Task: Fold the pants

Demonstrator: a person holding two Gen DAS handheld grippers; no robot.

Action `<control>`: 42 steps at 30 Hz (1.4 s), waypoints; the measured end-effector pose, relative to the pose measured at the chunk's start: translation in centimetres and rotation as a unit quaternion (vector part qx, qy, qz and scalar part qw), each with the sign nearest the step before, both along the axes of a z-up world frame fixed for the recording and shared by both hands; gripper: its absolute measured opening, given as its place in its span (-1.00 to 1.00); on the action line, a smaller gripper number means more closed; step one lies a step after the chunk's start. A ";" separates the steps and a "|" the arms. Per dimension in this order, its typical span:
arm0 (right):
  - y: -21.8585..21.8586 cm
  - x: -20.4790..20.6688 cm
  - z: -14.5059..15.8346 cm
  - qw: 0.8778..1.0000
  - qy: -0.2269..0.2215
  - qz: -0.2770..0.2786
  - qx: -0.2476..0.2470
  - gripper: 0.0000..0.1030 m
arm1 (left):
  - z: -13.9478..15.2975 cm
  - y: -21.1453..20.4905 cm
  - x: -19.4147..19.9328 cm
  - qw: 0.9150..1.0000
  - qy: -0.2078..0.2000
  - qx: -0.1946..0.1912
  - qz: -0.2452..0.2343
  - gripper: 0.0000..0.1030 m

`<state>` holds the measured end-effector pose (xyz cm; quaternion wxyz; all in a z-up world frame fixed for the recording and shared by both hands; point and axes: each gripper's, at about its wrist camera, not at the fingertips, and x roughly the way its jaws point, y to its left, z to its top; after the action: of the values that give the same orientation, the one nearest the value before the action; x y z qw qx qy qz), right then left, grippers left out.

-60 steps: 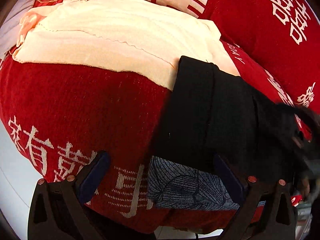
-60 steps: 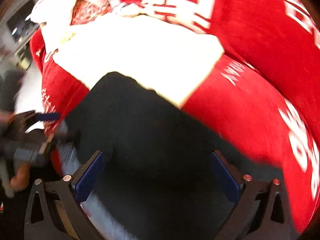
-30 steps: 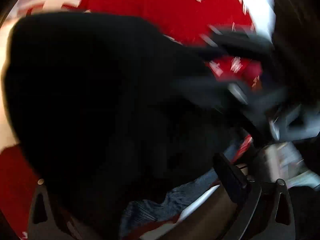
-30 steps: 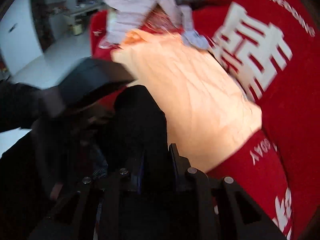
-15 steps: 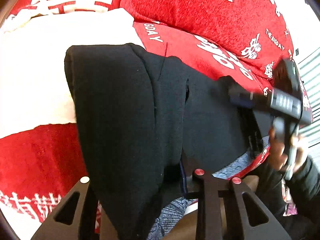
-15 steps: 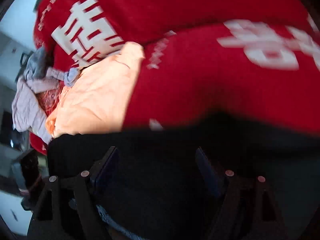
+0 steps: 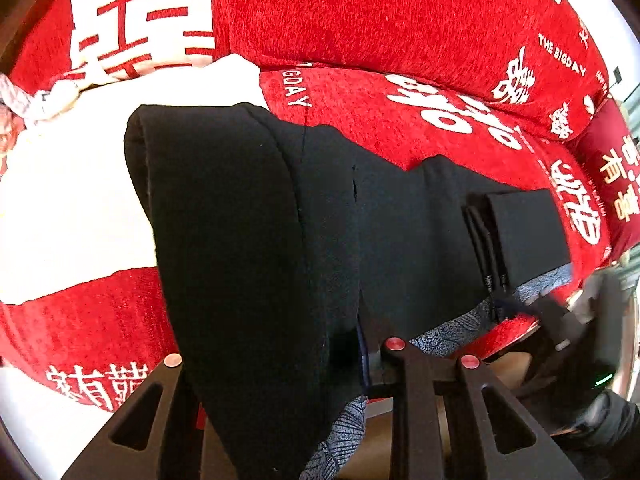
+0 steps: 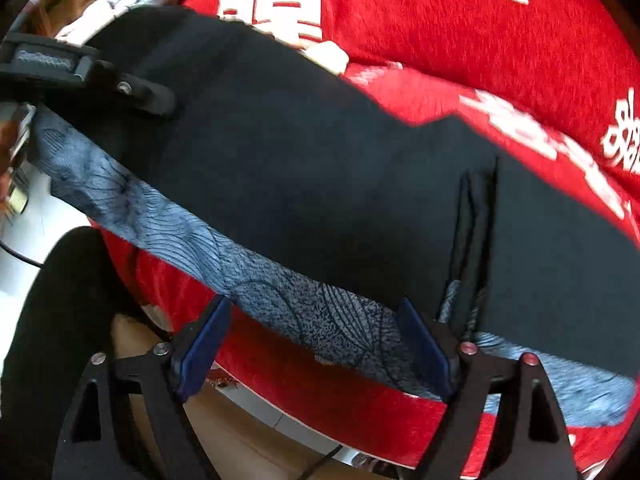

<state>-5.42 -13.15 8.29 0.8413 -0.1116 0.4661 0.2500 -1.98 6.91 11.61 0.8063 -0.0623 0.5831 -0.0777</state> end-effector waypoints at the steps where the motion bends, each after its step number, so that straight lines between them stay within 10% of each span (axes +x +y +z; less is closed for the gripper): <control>1: -0.7 0.8 1.2 0.999 -0.023 -0.021 0.007 0.72 | 0.0 -0.1 -0.1 1.000 0.001 0.006 0.000 -0.46; 4: -2.6 5.0 2.1 0.993 -0.044 -0.103 -0.041 0.84 | 0.5 -1.1 -0.3 1.000 0.002 0.022 0.003 -0.46; 8: -3.0 8.5 -2.3 0.988 0.055 -0.131 -0.061 0.88 | 2.2 -3.3 -0.6 0.999 -0.012 0.034 -0.005 -0.48; 11: -0.9 7.6 -3.7 0.987 -0.013 -0.099 -0.129 1.00 | 3.7 -5.4 -0.9 0.998 -0.027 0.049 -0.021 -0.49; 32: -2.6 7.1 -3.8 0.983 -0.054 -0.138 -0.108 1.00 | 8.9 -15.9 1.5 0.997 -0.029 0.031 -0.067 -0.49; 42: -17.0 10.6 3.2 0.974 -0.051 -0.220 0.000 1.00 | 9.1 -24.2 4.5 0.993 -0.019 0.035 -0.114 -0.56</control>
<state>5.16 -30.14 11.49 0.8985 -0.0191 0.4354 0.0527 2.48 -17.32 20.71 0.8046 0.0343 0.5734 -0.1503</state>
